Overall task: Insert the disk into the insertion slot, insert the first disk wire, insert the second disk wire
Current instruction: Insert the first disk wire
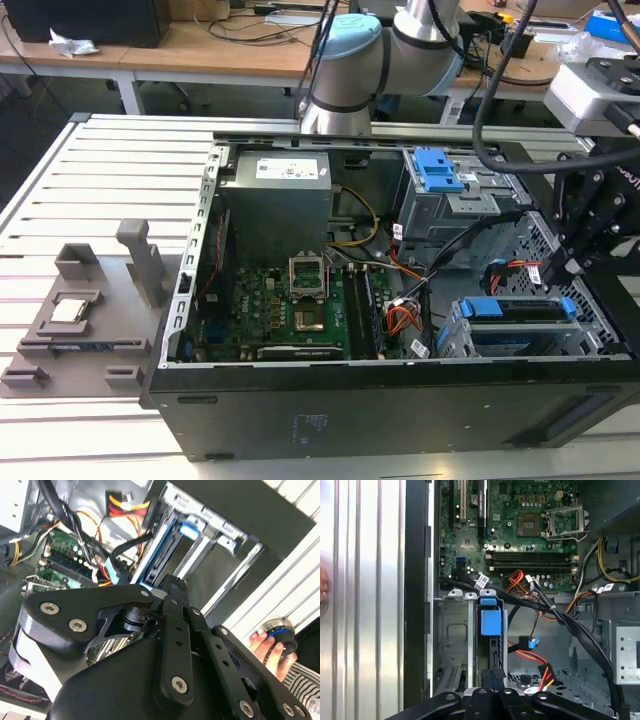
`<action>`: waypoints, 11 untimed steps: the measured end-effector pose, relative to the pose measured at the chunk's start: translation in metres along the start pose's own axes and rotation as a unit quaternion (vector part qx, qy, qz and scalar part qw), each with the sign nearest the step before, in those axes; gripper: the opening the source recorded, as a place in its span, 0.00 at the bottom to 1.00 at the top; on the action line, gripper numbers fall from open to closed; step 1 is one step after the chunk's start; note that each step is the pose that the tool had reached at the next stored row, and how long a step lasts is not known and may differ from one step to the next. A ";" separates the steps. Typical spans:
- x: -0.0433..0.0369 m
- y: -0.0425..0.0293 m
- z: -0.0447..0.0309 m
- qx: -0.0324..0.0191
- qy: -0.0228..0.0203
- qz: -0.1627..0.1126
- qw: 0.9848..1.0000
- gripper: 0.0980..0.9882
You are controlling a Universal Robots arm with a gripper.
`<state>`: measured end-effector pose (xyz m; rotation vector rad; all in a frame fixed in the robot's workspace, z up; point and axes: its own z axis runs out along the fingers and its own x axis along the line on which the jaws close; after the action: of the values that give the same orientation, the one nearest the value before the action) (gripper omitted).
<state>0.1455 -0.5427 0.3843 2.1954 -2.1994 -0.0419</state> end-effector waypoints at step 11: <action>-0.0281 -0.0213 0.0116 0.000 0.015 -0.027 1.000 0.01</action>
<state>0.1663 -0.5147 0.3716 2.2402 -2.1249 -0.0119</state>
